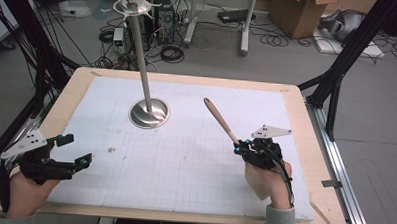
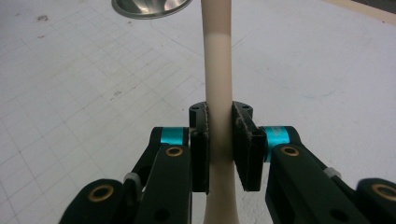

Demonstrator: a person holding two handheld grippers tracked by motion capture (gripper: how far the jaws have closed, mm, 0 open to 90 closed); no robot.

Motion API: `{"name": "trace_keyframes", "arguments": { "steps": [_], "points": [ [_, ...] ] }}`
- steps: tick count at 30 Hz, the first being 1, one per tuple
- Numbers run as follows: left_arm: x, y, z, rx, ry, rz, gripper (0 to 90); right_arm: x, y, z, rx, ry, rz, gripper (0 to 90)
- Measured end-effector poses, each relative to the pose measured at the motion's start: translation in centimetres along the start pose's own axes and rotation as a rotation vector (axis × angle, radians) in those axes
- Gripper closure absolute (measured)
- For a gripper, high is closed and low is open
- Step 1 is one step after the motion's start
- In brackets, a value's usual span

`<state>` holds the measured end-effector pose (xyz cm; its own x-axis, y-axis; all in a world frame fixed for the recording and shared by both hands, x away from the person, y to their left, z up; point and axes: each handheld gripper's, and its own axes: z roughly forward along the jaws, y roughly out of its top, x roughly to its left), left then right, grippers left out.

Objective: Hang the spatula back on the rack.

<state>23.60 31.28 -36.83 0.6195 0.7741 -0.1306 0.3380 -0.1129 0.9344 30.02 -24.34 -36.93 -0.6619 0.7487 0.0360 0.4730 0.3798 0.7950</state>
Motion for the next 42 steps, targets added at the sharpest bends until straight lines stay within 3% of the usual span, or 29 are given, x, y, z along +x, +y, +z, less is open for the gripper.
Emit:
{"name": "trace_keyframes", "arguments": {
  "steps": [10,21,42],
  "points": [
    [0.13,-0.09,0.2,0.011,0.005,-0.001,1.7,0.31,0.21,0.15,-0.002,-0.001,-0.011,78.7],
    [0.17,-0.03,0.1,0.006,0.002,-0.002,1.7,0.3,0.38,-0.48,-0.051,0.008,-0.003,78.7],
    [-0.03,-0.04,0.22,0.007,-0.003,0.002,1.7,0.38,0.37,-0.46,-0.058,0.004,-0.001,78.7]
  ]
}}
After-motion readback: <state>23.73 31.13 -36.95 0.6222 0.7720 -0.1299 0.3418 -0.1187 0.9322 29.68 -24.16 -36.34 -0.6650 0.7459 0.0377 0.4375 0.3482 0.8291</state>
